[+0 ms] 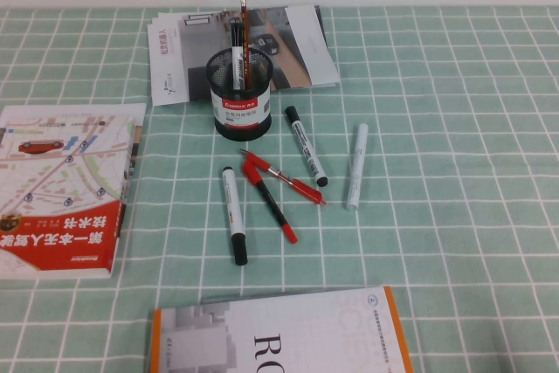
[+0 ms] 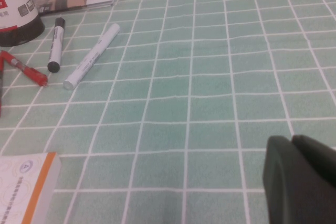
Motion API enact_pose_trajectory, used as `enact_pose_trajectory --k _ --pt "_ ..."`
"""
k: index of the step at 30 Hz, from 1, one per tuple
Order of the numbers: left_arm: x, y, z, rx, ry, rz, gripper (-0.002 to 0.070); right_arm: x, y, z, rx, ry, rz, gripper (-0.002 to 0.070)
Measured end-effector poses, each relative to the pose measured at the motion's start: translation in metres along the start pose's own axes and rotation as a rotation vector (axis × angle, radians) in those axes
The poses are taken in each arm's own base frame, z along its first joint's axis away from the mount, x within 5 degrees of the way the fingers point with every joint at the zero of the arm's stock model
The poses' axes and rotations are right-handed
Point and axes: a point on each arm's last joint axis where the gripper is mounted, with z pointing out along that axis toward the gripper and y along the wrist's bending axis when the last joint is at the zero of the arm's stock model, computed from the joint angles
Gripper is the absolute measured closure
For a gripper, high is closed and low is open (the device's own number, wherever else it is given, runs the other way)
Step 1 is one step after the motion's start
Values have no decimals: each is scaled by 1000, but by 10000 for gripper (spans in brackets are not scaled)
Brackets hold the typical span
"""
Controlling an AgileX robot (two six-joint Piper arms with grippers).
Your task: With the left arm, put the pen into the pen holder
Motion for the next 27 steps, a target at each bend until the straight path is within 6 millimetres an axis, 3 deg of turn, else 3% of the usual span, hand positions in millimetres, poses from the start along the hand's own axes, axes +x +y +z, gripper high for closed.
enact_pose_trajectory --k 14,17,21,27 --pt "-2 0 0 1 -19 0 676 0 0 0 0 0 0 696" --pt "-6 -2 0 25 -83 -97 676 0 0 0 0 0 0 696" --pt "-18 -4 -2 84 -204 -350 676 0 0 0 0 0 0 696" --pt "-24 -3 -3 96 -270 -414 676 0 0 0 0 0 0 696"
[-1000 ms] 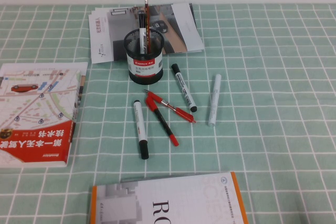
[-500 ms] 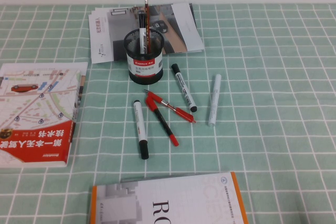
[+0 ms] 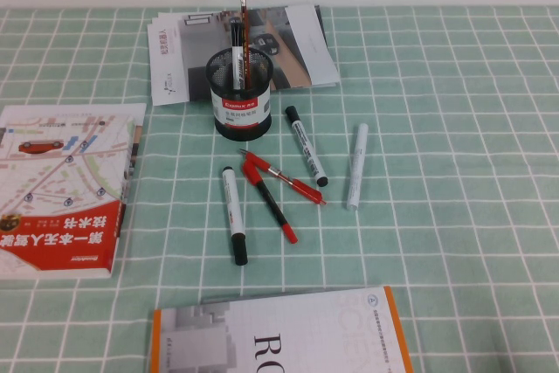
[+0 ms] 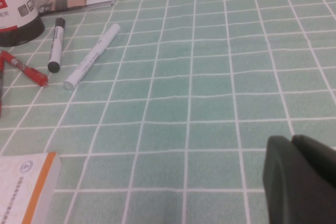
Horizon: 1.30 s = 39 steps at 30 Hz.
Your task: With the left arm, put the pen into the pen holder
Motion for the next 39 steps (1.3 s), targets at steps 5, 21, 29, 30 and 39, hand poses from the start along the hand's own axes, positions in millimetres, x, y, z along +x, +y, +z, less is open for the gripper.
enact_pose_trajectory --k 5,21,29,30,39 --pt "-1 -2 0 -2 42 -6 676 0 0 0 0 0 0 696" --pt "-82 -57 75 -43 645 233 676 0 0 0 0 0 0 696" --pt "-70 -62 155 -35 886 298 676 0 0 0 0 0 0 696" --pt "-65 -65 163 -23 913 305 676 0 0 0 0 0 0 696" --pt "-6 -135 231 162 1081 388 676 0 0 0 0 0 0 696"
